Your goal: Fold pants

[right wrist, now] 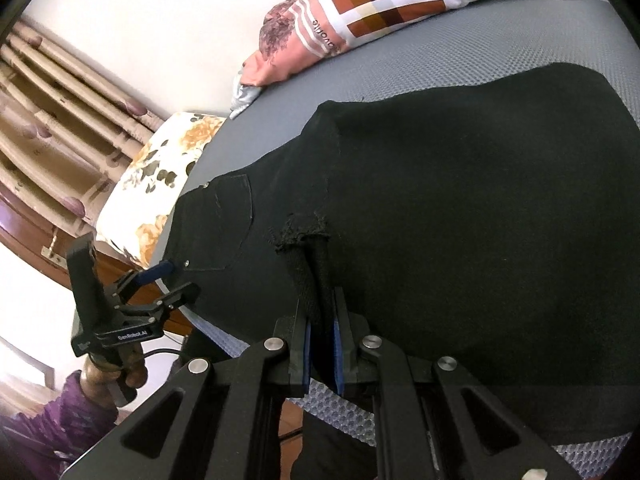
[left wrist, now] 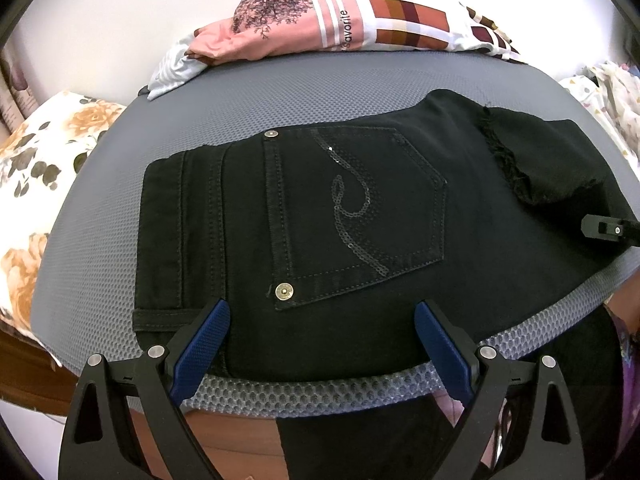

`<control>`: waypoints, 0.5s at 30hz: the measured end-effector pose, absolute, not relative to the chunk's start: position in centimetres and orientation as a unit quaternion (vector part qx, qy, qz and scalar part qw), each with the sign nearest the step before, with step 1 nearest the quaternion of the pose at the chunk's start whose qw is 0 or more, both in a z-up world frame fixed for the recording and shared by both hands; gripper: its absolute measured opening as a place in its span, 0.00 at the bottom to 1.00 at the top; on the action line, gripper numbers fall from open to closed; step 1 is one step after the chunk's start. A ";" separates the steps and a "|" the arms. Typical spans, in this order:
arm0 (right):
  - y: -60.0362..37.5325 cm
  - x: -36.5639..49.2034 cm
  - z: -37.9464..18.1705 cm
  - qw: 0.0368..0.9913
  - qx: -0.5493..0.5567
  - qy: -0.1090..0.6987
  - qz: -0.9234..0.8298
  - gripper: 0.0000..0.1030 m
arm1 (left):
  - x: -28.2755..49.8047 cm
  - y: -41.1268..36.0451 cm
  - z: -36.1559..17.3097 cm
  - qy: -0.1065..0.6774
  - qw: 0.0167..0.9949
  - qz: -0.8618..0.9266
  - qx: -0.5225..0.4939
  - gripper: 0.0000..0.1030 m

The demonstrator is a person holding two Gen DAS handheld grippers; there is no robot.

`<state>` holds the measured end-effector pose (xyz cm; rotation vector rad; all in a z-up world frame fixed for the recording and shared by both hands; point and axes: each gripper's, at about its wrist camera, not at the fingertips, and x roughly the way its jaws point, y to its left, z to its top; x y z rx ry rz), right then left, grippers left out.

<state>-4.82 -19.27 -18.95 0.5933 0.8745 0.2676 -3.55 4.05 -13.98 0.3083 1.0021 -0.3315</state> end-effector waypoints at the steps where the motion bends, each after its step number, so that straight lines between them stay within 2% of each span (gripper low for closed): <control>1: -19.1 -4.8 -18.9 0.857 0.276 0.417 0.126 0.10 | -3.6 4.0 -14.0 0.476 0.852 -0.158 0.147 0.91; 15: -17.3 -4.5 -18.7 0.867 0.232 0.421 0.133 0.12 | -3.6 4.0 -14.2 0.479 0.850 -0.163 0.149 0.91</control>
